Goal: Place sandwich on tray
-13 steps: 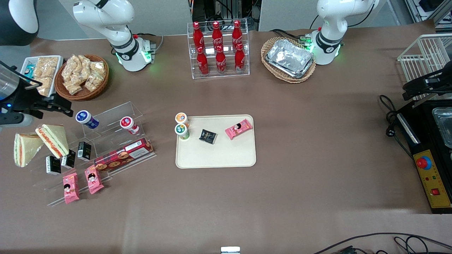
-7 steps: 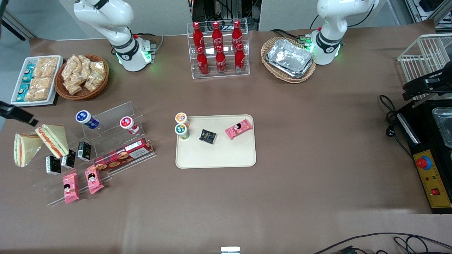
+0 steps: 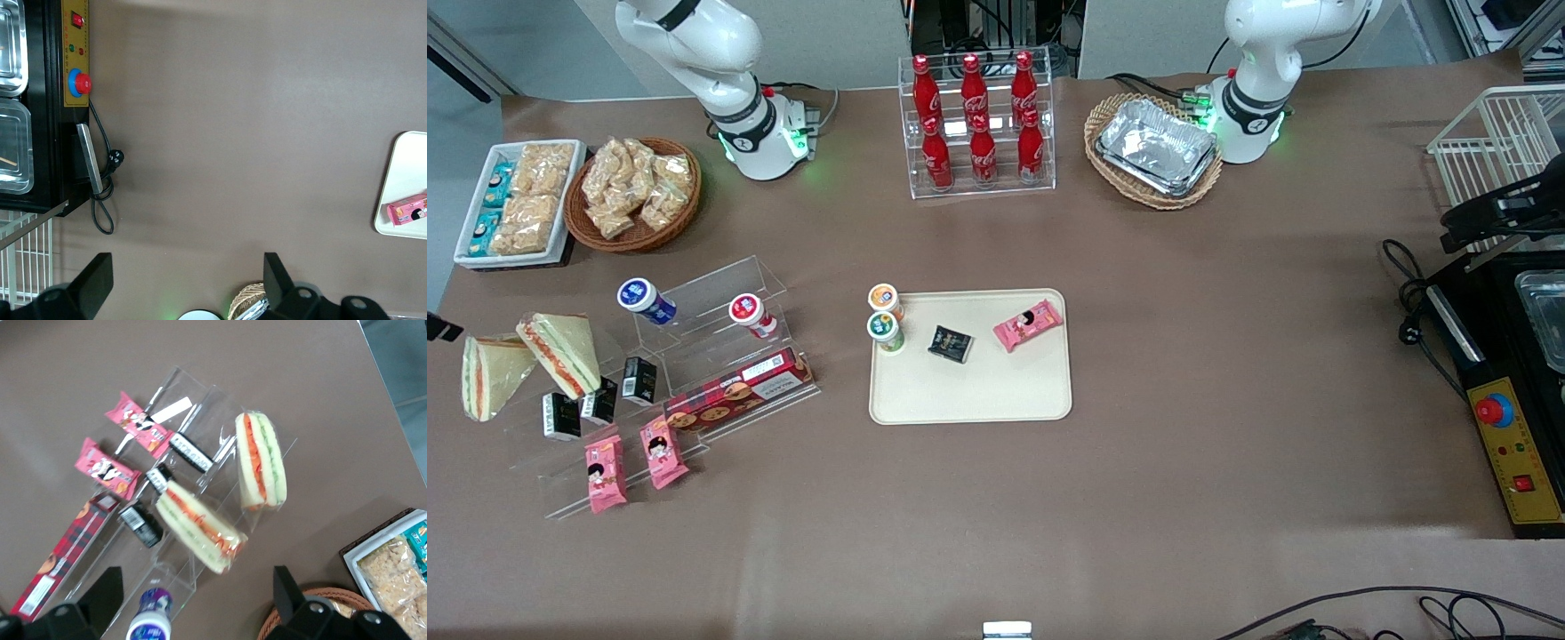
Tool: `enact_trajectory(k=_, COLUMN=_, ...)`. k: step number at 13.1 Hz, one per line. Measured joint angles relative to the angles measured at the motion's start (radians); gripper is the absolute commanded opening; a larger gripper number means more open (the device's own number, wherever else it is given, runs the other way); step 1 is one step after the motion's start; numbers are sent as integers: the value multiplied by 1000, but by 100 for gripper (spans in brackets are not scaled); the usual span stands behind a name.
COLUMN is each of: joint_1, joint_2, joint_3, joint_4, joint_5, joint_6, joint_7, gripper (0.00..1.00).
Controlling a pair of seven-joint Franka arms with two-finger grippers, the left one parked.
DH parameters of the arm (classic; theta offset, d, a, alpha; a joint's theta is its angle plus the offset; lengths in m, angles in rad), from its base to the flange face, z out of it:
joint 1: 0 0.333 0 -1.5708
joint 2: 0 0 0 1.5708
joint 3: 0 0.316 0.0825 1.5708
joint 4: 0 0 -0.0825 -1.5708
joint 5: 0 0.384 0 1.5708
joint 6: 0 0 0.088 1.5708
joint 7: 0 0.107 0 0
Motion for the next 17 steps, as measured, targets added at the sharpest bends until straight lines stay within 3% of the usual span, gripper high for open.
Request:
enact_trajectory(k=6, joint_1=-100, joint_2=115, joint_3=0, joint_4=-41, joint_5=-7, joint_6=113, joint_7=-58, gripper=100)
enact_trajectory(k=17, joint_1=-159, joint_2=73, joint_3=2, joint_4=-359, joint_5=-7, joint_6=500, joint_7=-87, gripper=100)
